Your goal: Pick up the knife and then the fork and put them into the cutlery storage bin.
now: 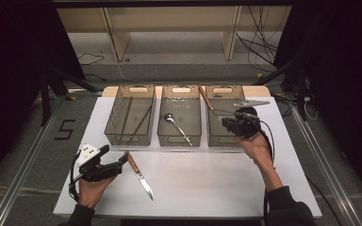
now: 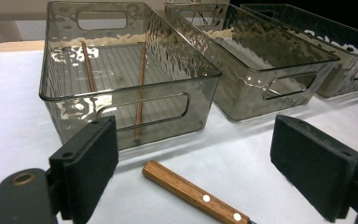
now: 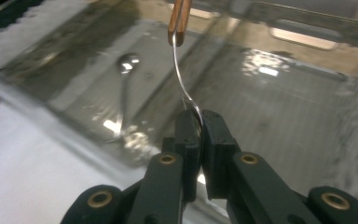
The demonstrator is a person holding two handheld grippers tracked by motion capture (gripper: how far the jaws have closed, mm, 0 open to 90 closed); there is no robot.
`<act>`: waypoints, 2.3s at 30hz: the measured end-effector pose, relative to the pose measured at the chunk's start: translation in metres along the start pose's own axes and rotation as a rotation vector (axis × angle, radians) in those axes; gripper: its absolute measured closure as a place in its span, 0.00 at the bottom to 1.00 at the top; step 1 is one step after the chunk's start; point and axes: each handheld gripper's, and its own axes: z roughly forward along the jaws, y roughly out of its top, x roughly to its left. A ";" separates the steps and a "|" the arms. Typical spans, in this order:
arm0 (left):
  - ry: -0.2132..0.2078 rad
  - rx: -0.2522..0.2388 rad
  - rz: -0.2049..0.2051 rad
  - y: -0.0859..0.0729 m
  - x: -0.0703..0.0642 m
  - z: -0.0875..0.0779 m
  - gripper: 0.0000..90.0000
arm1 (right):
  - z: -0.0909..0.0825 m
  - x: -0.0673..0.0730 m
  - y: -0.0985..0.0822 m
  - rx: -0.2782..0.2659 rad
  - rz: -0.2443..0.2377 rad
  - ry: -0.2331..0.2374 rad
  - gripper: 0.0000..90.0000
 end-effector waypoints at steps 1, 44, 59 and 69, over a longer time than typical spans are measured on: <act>0.000 0.000 0.000 0.000 0.000 0.000 0.16 | 0.001 -0.005 0.001 0.005 0.011 -0.012 0.96; -0.002 -0.002 -0.002 0.000 0.000 -0.001 0.16 | 0.049 -0.032 0.011 0.142 0.068 -0.094 0.60; 0.019 -0.008 -0.010 0.001 0.003 -0.003 0.16 | 0.013 0.039 0.011 0.007 -0.044 0.052 0.44; 0.027 -0.012 -0.012 0.001 0.004 -0.004 0.16 | 0.021 0.084 0.002 0.024 -0.091 0.156 0.41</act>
